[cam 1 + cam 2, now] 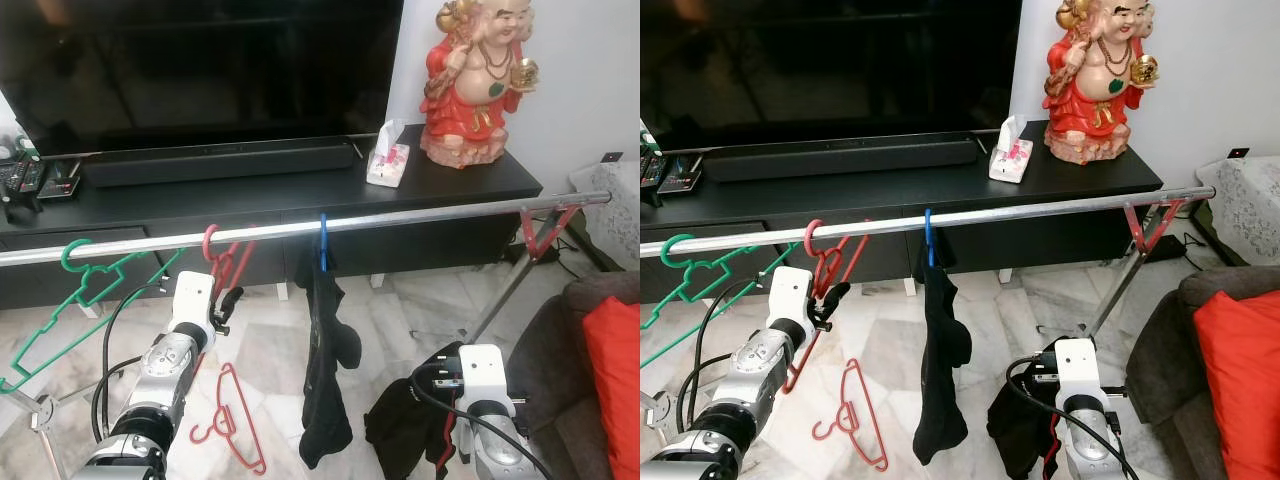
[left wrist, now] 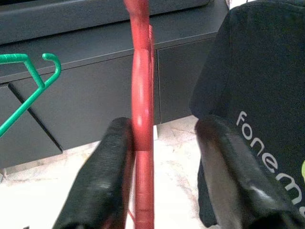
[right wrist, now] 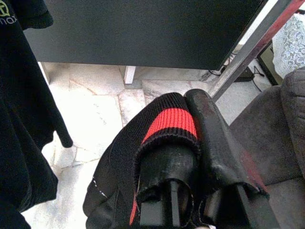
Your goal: Hang hanger
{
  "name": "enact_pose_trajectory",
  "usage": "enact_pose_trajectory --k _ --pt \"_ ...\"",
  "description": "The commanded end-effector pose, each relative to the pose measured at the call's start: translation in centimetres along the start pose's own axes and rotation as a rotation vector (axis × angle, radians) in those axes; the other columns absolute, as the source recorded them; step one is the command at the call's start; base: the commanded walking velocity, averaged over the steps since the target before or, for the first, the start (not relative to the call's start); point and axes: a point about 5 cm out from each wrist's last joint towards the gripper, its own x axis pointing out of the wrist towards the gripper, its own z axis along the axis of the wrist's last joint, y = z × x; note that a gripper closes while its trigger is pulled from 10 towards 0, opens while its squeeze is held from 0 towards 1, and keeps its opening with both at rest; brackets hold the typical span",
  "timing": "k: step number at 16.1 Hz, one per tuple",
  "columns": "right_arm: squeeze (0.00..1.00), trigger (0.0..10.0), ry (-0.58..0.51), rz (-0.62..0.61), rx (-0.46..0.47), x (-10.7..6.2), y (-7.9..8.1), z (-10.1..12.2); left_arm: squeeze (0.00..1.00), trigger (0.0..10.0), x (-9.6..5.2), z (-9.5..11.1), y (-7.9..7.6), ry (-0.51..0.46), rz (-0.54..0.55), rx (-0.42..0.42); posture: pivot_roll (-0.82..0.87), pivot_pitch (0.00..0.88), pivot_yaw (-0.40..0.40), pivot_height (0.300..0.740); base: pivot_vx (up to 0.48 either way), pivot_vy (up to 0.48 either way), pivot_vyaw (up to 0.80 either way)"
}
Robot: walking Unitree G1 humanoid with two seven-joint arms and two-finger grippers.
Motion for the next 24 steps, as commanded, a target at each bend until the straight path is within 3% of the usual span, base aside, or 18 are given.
enact_pose_trajectory --k 1,9,15,21,22,23,24 --pt "0.0 10.0 -0.037 0.005 -0.003 0.3 0.2 1.0 0.0 0.0 0.2 0.4 0.2 -0.016 0.011 -0.011 -0.12 0.0 -0.008 0.74 0.0 0.0 0.0" --pt "0.0 10.0 -0.029 0.011 -0.007 0.2 0.4 0.8 0.0 0.0 0.0 0.1 -0.3 -0.018 -0.007 0.012 -0.12 0.0 -0.005 0.74 0.0 0.0 0.0" --pt "0.0 10.0 -0.031 0.022 0.003 0.3 0.9 0.9 0.0 0.0 -1.1 0.0 -0.1 -0.063 0.007 0.019 -0.1 0.0 -0.007 0.74 0.0 0.0 0.0" --pt "0.0 10.0 -0.032 0.021 0.009 0.2 1.1 0.9 0.0 0.0 -1.4 2.0 -0.4 -0.176 0.023 0.016 -0.1 0.004 -0.002 0.74 0.0 0.0 0.0" --pt "0.0 10.0 -0.031 0.021 0.01 0.2 1.1 0.9 0.0 3.3 -1.9 2.5 -0.3 -0.202 0.029 0.014 -0.1 0.007 0.001 0.74 0.0 0.0 0.0" --pt "0.0 10.0 -0.031 0.021 0.011 0.2 1.1 0.9 0.0 3.3 -2.3 2.5 -0.2 -0.215 0.025 0.013 -0.1 0.007 0.001 0.74 0.0 0.0 0.0" --pt "0.0 10.0 -0.031 0.02 0.012 0.2 1.1 0.9 0.0 10.0 -3.0 2.2 -0.2 -0.213 0.014 0.025 -0.1 0.009 0.002 0.74 0.0 0.0 0.0"
